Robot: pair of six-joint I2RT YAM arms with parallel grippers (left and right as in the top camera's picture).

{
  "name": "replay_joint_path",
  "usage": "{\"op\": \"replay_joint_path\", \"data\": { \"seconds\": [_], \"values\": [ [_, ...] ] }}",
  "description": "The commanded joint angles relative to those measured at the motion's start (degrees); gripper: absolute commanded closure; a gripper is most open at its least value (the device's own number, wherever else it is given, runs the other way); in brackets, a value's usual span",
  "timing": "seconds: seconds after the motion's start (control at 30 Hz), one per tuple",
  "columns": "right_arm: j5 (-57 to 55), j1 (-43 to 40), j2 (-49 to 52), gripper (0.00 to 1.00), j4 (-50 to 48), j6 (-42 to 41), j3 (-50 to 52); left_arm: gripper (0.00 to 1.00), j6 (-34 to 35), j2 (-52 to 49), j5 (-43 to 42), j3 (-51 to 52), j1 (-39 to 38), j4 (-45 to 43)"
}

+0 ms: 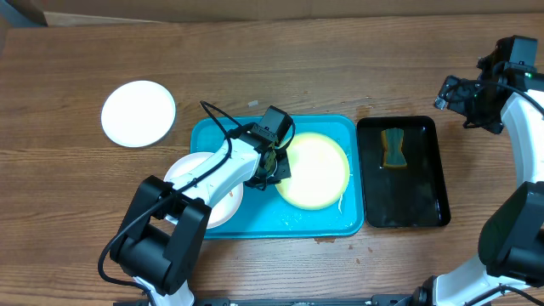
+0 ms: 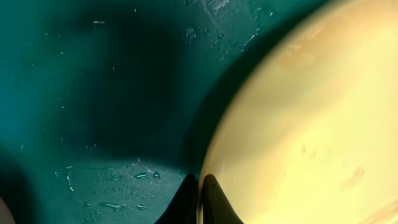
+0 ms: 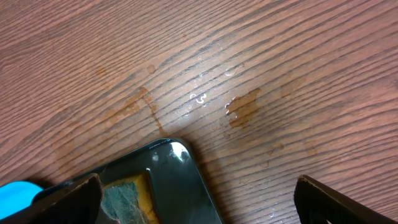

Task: Clean dirty plates on tray and stack at the side
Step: 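Lift the yellow-green plate with the left gripper, tip it over basin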

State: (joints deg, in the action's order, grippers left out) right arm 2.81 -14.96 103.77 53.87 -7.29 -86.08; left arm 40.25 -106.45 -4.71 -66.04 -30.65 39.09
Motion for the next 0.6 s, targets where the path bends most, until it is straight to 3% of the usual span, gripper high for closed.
{"op": "replay_joint_path", "data": {
  "seconds": [0.0,0.2,0.4,0.57],
  "values": [
    [0.2,0.1,-0.2,0.00,-0.2,-0.2,-0.2,0.96,-1.7,0.4,-0.3,-0.8,1.3,0.2],
    [0.2,0.1,-0.2,0.00,-0.2,-0.2,-0.2,0.96,-11.5,0.9,-8.3,-7.3,5.5,4.7],
    [0.2,0.1,-0.2,0.00,-0.2,-0.2,-0.2,0.96,-15.6,1.3,-7.6,-20.4,6.5,13.3],
    [0.2,0.1,-0.2,0.00,-0.2,-0.2,-0.2,0.96,-15.4,1.3,-2.0,-27.6,2.4,14.6]
  ]
}}
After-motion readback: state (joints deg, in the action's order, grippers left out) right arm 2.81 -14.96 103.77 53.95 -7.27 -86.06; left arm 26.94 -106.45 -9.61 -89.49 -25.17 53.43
